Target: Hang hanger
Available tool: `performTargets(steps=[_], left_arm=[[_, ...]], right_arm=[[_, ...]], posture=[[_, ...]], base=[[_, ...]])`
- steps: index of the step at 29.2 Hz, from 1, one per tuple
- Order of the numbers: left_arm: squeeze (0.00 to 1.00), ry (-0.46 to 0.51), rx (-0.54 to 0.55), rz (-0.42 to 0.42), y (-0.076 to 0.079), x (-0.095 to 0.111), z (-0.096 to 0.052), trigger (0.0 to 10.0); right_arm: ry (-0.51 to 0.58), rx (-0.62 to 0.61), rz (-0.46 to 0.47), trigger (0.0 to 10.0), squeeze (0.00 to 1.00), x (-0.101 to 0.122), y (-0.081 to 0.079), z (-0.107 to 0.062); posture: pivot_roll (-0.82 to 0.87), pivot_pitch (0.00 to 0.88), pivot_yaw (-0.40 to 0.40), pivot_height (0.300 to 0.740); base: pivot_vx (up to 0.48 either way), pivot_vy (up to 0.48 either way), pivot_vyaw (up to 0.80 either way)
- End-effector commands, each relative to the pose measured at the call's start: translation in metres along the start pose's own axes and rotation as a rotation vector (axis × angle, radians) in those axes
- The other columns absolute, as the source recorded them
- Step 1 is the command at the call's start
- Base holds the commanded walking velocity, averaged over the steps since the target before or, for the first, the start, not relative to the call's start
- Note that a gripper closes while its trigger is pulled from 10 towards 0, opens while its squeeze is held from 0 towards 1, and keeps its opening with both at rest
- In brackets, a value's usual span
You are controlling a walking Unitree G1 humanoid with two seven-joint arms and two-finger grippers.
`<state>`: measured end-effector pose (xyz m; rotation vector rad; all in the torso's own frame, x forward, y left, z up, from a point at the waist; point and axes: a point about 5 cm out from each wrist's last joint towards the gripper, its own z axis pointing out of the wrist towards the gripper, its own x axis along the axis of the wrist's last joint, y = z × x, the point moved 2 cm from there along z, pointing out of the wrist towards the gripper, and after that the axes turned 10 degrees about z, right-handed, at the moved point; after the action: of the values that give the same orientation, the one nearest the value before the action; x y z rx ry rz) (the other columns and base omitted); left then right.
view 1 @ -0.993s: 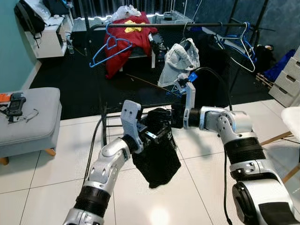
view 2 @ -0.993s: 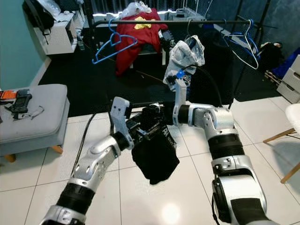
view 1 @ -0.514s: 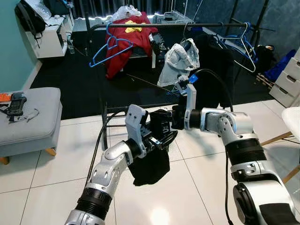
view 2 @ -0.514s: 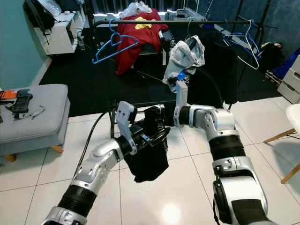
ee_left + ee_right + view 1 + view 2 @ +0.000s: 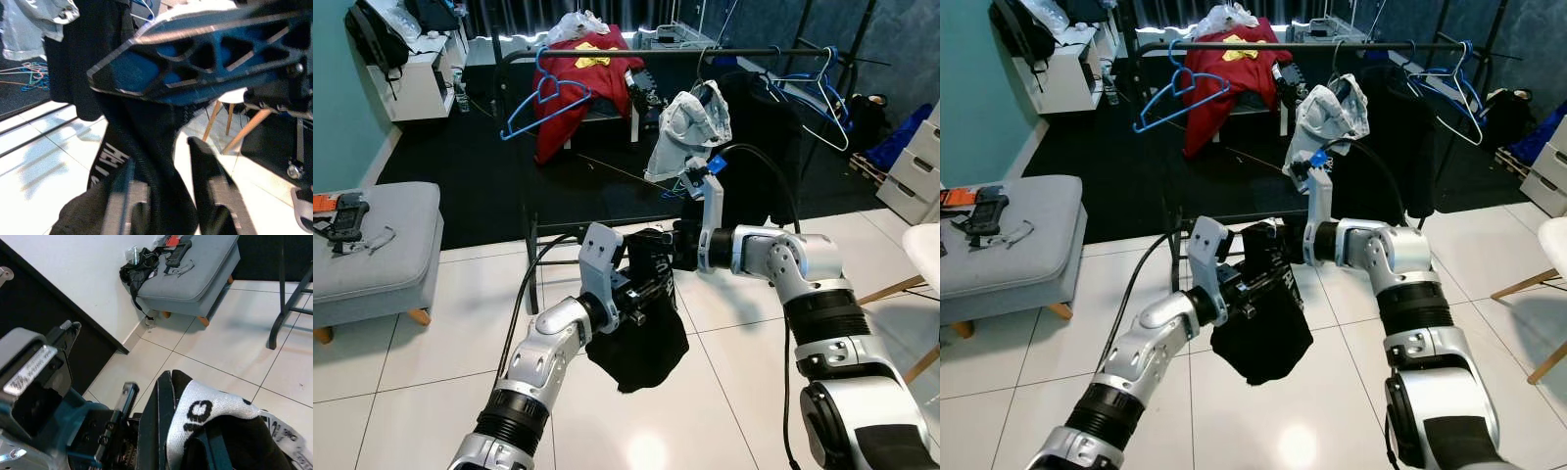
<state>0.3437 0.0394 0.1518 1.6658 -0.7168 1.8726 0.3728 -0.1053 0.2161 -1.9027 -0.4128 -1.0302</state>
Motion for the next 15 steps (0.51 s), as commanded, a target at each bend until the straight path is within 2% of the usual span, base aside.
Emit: performTargets(steps=[1, 15], left_arm=[[0.0, 0.011, 0.007, -0.013, -0.001, 0.001, 0.001, 0.0], [0.0, 0.095, -0.049, -0.043, 0.0, 0.012, 0.0, 0.0]], right_arm=[[0.016, 0.015, -0.011, 0.0, 0.0, 0.005, -0.005, -0.001], [0.012, 0.011, -0.007, 0.0, 0.0, 0.001, -0.003, -0.001]], posture=[[-0.18, 0.07, -0.056, 0.74], [-0.18, 0.07, -0.054, 0.74]], base=[[0.0, 0.0, 0.0], [0.0, 0.0, 0.0]])
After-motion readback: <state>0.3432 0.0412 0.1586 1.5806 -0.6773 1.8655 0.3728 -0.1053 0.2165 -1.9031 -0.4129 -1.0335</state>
